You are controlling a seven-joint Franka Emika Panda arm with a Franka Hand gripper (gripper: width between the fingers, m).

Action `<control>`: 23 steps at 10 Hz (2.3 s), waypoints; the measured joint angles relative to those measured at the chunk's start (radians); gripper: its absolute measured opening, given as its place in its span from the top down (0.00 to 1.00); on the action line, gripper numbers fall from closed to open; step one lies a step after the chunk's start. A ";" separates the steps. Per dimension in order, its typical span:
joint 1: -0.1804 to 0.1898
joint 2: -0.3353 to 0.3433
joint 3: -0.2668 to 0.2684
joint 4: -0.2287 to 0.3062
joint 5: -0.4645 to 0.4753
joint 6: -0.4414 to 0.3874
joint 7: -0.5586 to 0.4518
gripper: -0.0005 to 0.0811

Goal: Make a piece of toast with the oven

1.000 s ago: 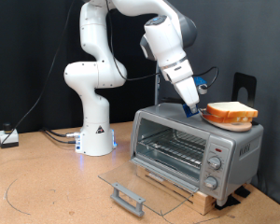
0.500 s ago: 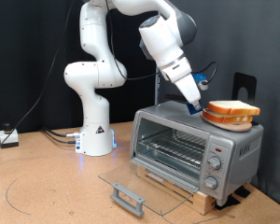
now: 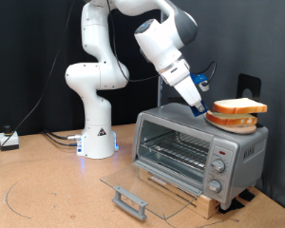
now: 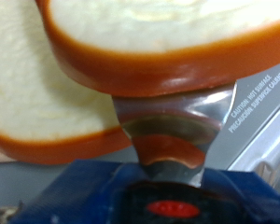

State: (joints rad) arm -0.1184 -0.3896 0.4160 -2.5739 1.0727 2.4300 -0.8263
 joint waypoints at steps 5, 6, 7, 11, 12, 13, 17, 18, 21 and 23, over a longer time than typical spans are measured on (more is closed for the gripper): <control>-0.022 -0.009 -0.015 -0.002 -0.061 -0.051 0.037 0.43; -0.023 -0.011 -0.046 -0.003 -0.048 -0.076 -0.015 0.43; -0.031 -0.013 -0.084 -0.004 -0.048 -0.104 -0.063 0.43; -0.116 -0.031 -0.191 -0.003 -0.198 -0.221 -0.120 0.43; -0.133 -0.039 -0.190 -0.003 -0.225 -0.230 -0.115 0.43; -0.132 -0.036 -0.190 -0.004 -0.220 -0.230 -0.115 0.43; -0.152 -0.045 -0.311 -0.022 -0.188 -0.301 -0.384 0.43; -0.170 -0.045 -0.344 -0.021 -0.222 -0.336 -0.422 0.43; -0.230 -0.039 -0.421 -0.004 -0.314 -0.403 -0.446 0.43; -0.265 -0.024 -0.469 0.017 -0.355 -0.435 -0.472 0.43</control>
State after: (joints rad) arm -0.3833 -0.4135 -0.0532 -2.5572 0.7180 1.9946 -1.2988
